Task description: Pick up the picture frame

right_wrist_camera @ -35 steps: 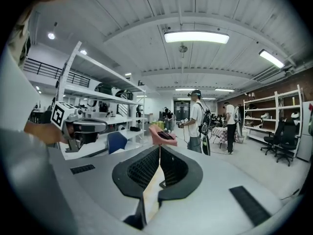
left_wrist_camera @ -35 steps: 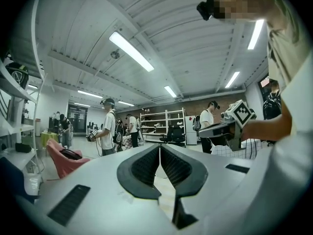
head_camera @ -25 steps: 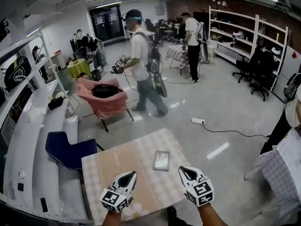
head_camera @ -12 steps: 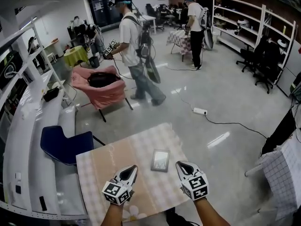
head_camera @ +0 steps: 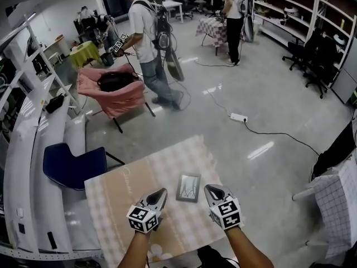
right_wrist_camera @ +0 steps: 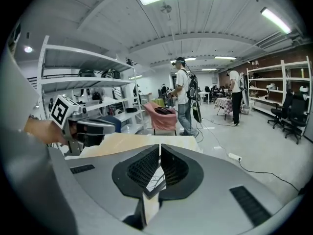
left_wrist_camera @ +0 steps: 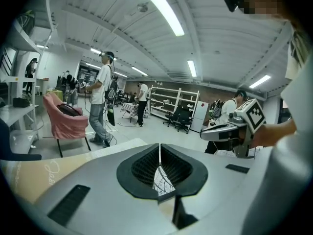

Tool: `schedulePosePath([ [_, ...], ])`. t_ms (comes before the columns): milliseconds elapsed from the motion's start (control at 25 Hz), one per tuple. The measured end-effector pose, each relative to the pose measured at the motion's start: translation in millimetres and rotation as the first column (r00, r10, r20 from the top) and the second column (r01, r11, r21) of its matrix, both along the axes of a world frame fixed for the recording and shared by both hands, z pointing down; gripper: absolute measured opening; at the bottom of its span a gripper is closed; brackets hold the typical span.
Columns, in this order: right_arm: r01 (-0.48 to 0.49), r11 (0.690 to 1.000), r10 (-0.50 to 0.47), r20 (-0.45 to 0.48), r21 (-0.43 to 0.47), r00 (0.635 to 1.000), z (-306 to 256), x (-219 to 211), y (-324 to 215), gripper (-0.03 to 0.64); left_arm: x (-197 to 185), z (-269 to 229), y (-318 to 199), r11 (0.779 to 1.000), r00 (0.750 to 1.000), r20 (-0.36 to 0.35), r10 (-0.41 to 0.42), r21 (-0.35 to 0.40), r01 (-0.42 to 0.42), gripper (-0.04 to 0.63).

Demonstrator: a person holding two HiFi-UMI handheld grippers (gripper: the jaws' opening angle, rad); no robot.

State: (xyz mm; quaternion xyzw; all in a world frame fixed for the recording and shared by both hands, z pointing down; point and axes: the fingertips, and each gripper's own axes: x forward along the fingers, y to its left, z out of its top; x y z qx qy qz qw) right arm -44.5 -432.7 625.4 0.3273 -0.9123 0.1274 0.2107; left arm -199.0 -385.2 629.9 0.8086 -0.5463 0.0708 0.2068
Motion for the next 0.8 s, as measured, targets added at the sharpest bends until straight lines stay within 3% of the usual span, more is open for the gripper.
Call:
schedulePosePath([
  [320, 0.014, 0.996, -0.015, -0.017, -0.093, 1.0, 55.3, -8.4, -17.8, 0.028, 3.8, 62.3, -26.5, 0.992, 1.0, -0.023, -0.002, -0.123, -0.001, 0.02],
  [800, 0.006, 0.966, -0.014, -0.032, -0.257, 0.999, 132.5, -26.3, -32.4, 0.029, 9.1, 134.5, -51.9, 0.962, 0.999, -0.039, 0.007, -0.271, -0.018, 0.021],
])
